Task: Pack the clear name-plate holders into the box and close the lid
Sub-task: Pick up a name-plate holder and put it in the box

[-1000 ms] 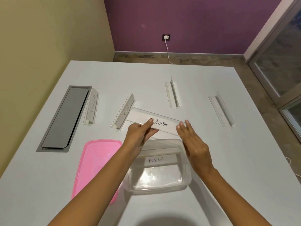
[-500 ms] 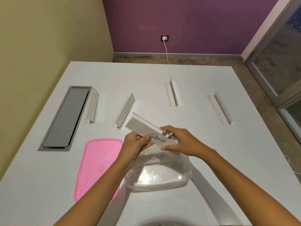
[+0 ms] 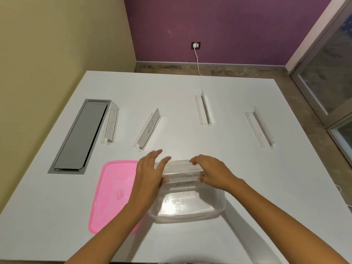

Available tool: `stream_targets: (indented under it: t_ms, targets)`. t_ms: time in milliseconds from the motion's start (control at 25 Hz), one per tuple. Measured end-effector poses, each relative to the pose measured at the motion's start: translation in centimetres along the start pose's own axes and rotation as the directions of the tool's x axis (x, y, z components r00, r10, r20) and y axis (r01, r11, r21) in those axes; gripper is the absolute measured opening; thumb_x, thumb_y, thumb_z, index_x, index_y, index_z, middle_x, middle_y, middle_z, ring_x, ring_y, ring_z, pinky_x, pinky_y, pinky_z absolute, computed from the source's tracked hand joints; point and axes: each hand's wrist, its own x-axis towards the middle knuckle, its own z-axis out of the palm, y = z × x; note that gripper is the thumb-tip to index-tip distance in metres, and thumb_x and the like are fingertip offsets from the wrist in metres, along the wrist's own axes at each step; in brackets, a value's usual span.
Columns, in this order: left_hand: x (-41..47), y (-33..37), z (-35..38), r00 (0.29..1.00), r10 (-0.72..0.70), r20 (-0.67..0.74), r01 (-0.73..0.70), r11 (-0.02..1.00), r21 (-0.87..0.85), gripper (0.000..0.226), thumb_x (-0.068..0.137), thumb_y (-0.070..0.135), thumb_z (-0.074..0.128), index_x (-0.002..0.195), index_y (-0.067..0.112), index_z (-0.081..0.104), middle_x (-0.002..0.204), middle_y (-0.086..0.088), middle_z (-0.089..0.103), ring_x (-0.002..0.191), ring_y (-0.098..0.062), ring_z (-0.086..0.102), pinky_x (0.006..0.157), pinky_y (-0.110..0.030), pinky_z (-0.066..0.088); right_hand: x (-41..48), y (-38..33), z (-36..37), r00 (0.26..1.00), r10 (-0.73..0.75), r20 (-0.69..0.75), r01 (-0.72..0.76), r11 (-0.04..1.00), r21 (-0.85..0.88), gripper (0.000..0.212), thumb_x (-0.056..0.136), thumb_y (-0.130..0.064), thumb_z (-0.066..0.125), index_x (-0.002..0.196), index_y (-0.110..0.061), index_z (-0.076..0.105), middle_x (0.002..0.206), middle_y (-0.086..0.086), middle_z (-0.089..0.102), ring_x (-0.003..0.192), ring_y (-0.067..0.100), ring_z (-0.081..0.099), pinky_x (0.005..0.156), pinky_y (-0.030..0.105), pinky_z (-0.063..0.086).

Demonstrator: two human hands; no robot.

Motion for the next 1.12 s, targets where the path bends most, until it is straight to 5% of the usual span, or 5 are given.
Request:
stream_targets:
  t_ms: [160, 360, 760, 960, 1120]
  targets:
    - [-0.6, -0.2, 1.7, 0.992, 0.078, 0.099, -0.085, 0.994, 0.067, 0.051, 0.069, 0.0, 0.077, 0.116, 0.014, 0.063, 0.117, -0.009, 0.066, 0.103, -0.029, 0.063, 0.094, -0.042, 0.045, 0.4, 0.0, 1.2, 0.998, -0.031, -0.051, 0.023, 0.987, -0.161, 0.056, 0.081, -0.009, 0.061, 0.134, -0.019, 0.046, 0.128, 0.001, 0.058, 0.114, 0.026, 0.054, 0.09, 0.034, 0.044]
    - [-0.7, -0.7, 2.8, 0.984, 0.084, 0.156, -0.107, 0.983, 0.152, 0.041, 0.062, 0.003, 0.082, 0.099, 0.015, 0.071, 0.091, -0.002, 0.075, 0.075, -0.022, 0.07, 0.088, -0.04, 0.052, 0.4, 0.2, 3.1, 0.996, 0.014, 0.089, 0.004, 0.98, -0.198, 0.055, 0.082, -0.01, 0.058, 0.135, -0.016, 0.043, 0.129, 0.006, 0.057, 0.111, 0.031, 0.057, 0.086, 0.04, 0.049]
    - [-0.2, -0.1, 3.3, 0.97, -0.008, 0.242, -0.034, 0.985, 0.169, 0.038, 0.061, -0.002, 0.08, 0.096, 0.009, 0.071, 0.088, -0.007, 0.075, 0.073, -0.028, 0.07, 0.083, -0.037, 0.054, 0.0, -0.1, 4.3, 0.999, -0.03, -0.046, 0.025, 0.995, -0.096, 0.045, 0.085, -0.009, 0.057, 0.129, -0.011, 0.051, 0.124, 0.006, 0.06, 0.113, 0.027, 0.056, 0.081, 0.036, 0.049]
    - [0.3, 0.2, 3.6, 0.947, -0.026, 0.32, -0.002, 0.996, 0.085, 0.038, 0.079, 0.016, 0.072, 0.116, 0.012, 0.063, 0.112, -0.007, 0.068, 0.092, -0.03, 0.066, 0.081, -0.038, 0.05, -0.4, 1.3, 1.5, 0.873, -0.042, -0.487, 0.082, 0.995, 0.061, 0.019, 0.091, -0.017, 0.059, 0.108, -0.013, 0.065, 0.104, 0.002, 0.069, 0.097, 0.019, 0.061, 0.078, 0.031, 0.051]
    - [1.1, 1.0, 3.8, 0.961, -0.013, 0.275, 0.01, 1.0, 0.013, 0.033, 0.092, 0.034, 0.057, 0.119, 0.016, 0.06, 0.119, -0.001, 0.066, 0.099, -0.026, 0.063, 0.079, -0.036, 0.049, 1.7, 7.6, -1.7, 0.754, 0.229, -0.615, -0.157, 0.973, 0.17, 0.023, 0.09, -0.002, 0.054, 0.111, -0.006, 0.063, 0.107, 0.013, 0.066, 0.1, 0.028, 0.059, 0.081, 0.037, 0.05]
